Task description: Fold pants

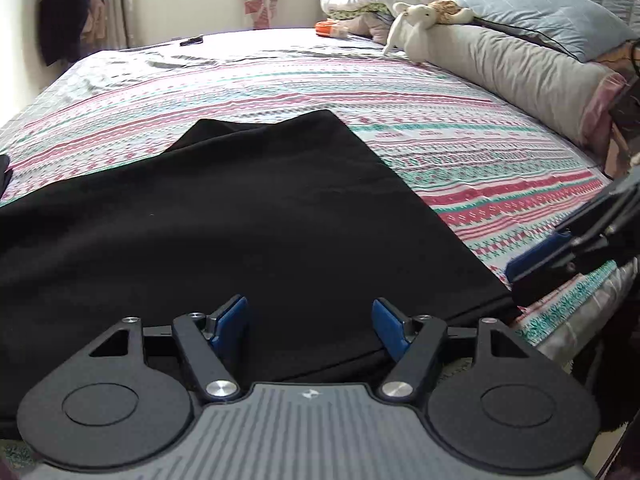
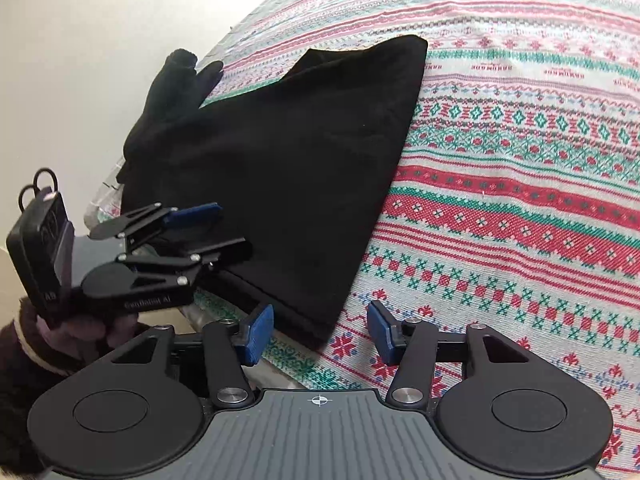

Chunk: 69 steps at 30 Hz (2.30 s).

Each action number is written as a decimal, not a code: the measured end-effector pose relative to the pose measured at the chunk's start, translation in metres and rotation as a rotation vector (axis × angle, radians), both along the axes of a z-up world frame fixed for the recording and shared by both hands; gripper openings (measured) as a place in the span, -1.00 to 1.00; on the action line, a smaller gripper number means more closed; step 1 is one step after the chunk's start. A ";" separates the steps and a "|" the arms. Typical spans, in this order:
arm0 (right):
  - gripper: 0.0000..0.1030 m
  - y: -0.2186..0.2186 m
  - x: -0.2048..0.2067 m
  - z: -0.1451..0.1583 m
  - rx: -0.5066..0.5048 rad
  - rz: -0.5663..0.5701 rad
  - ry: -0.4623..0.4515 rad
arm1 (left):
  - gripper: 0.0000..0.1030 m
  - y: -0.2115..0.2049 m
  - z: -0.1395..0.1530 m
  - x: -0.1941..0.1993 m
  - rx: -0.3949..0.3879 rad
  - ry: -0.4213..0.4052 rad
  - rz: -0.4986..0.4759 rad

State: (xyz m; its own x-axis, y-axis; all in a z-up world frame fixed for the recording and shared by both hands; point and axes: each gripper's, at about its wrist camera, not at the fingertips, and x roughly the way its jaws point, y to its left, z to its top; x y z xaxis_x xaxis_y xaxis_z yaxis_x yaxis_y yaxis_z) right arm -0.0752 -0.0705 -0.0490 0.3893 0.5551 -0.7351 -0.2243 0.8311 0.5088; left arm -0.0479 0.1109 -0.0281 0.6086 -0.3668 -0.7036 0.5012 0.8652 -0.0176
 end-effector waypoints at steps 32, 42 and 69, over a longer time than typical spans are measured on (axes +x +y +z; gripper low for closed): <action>-0.39 -0.027 0.045 0.025 0.120 -0.192 0.013 | 0.41 -0.095 -0.015 -0.049 0.116 -0.234 0.037; -0.55 -0.045 0.079 -0.036 0.267 -0.176 0.039 | 0.37 -0.091 -0.018 -0.063 0.023 -0.229 0.171; -0.71 -0.053 0.216 -0.060 0.501 -0.213 -0.016 | 0.21 -0.099 -0.012 -0.080 0.004 -0.199 0.275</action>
